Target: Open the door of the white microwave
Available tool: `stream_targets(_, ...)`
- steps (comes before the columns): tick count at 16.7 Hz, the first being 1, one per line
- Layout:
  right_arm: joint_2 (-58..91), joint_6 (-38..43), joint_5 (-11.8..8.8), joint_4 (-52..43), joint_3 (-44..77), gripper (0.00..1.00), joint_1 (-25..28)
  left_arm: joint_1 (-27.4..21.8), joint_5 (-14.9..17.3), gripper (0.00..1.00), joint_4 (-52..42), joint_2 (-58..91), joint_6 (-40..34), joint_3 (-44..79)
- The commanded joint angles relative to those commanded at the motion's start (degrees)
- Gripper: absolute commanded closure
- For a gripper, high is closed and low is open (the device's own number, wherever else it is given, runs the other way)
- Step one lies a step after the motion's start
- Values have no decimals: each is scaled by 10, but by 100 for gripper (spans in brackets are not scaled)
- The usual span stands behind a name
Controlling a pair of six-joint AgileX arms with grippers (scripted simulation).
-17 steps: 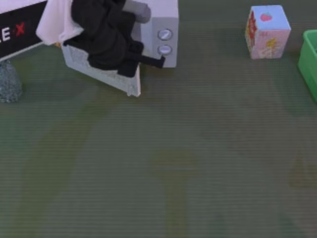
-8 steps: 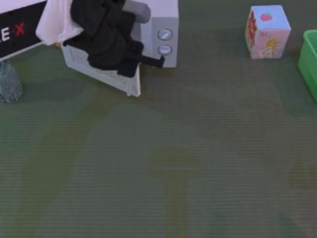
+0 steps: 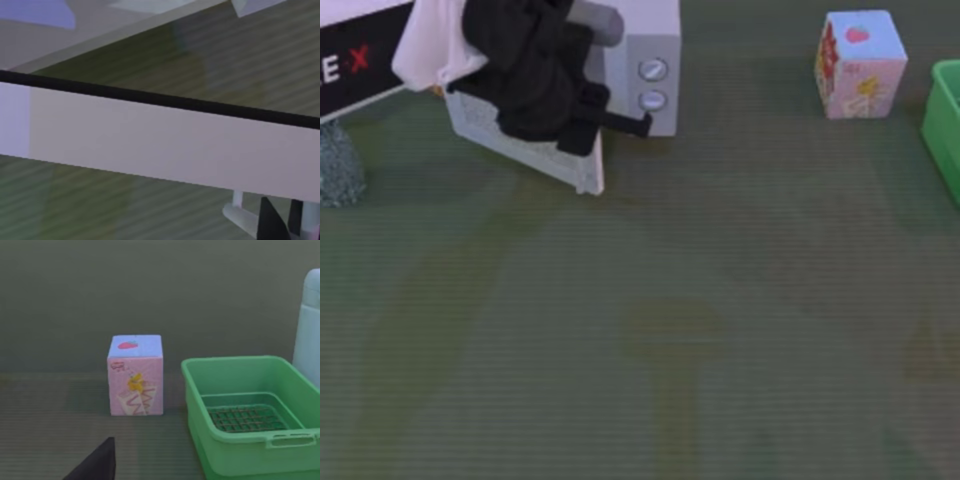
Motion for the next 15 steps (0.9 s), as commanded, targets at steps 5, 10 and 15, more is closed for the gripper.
stream_targets(5, 0, 0, 0, 0, 0, 0, 0, 16, 23, 100, 7, -25, 46, -32)
stream_targets(10, 0, 0, 0, 0, 0, 0, 0, 26, 40, 100, 12, -41, 77, -52)
stream_targets(15, 0, 0, 0, 0, 0, 0, 0, 26, 40, 100, 12, -41, 77, -52)
